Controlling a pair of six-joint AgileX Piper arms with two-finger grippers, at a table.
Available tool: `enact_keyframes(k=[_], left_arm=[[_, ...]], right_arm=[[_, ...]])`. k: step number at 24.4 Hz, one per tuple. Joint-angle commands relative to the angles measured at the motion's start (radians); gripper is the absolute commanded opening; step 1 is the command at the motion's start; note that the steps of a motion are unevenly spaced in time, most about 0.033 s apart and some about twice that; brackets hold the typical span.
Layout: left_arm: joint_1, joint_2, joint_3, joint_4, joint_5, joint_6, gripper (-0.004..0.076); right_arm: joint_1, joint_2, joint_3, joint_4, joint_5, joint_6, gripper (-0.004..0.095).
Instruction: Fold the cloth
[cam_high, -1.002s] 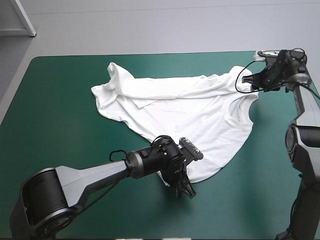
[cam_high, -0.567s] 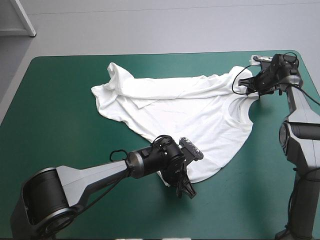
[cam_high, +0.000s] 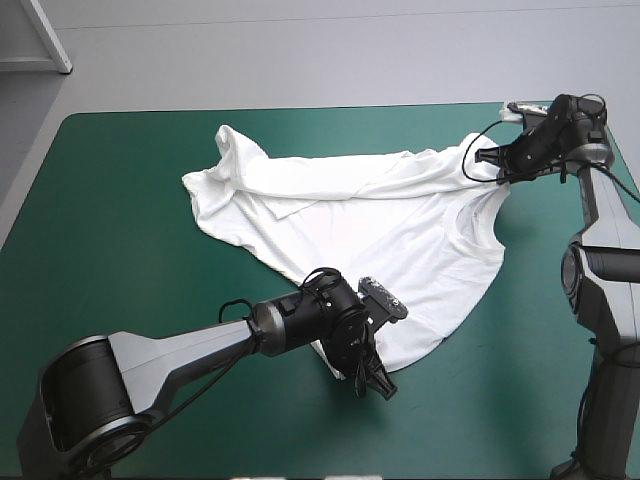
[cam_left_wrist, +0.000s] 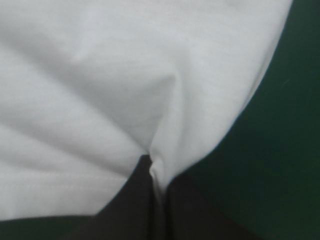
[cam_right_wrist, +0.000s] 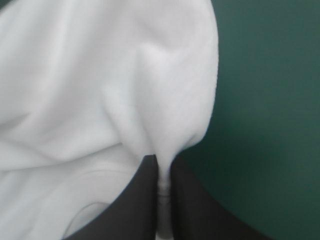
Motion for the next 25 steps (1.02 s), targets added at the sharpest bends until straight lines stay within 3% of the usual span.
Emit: enact_keyframes(k=[1,7,16,25], left_arm=[[0.052,-0.112,-0.105,0.053,0.089,-0.016,-0.0008],[0.210,-0.197,-0.463,0.270,0.318,0.054,-0.0008],[0.258,-0.279,-0.950,0.450,0.318,0.158,-0.0008],[0.256,-0.312,-1.268,0.786,0.318,0.220,-0.0008]], right_arm=[[-0.004,-0.175,-0.112,0.036,0.031,-0.003,-0.0019],[-0.004,-0.393,-0.205,0.042,0.052,0.027,-0.0019],[-0.004,-0.671,-0.219,0.040,0.054,0.015,-0.0019],[-0.004,-0.886,-0.219,-0.024,0.026,0.004,-0.0019]])
